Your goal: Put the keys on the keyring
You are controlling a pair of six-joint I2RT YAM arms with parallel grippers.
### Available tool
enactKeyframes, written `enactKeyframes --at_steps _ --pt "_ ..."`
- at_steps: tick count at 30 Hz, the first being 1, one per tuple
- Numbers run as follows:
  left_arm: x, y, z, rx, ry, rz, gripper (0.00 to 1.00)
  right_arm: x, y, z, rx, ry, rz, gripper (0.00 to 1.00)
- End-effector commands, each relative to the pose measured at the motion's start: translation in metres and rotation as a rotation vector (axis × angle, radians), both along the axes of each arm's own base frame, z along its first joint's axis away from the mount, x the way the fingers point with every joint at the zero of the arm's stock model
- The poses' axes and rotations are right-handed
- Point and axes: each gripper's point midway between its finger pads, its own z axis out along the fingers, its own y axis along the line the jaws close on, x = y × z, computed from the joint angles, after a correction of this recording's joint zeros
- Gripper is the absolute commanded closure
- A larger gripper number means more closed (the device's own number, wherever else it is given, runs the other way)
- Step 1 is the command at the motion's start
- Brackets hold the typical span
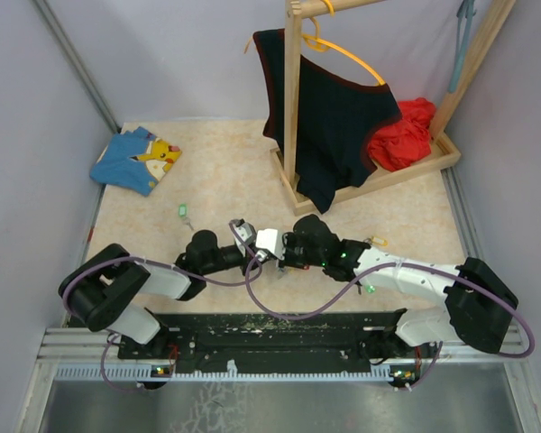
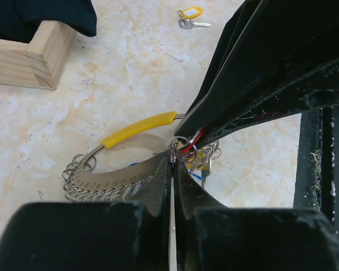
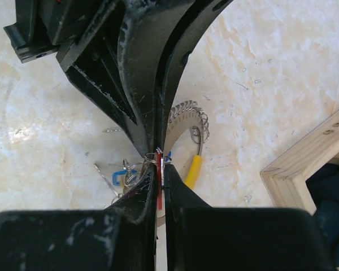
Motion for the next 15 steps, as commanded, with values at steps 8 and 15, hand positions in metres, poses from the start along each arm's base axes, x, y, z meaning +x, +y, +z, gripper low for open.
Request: enactKeyframes --at_steps 8,15 --pt "-0.001 0.006 0.002 0.004 -0.03 0.021 0.99 0.032 -0.016 0.012 0.054 -0.043 -0.107 1.0" --pt "-0.001 0.006 0.009 -0.015 -0.053 0.022 0.99 0.029 -0.019 -0.007 0.003 -0.005 -0.08 1.0"
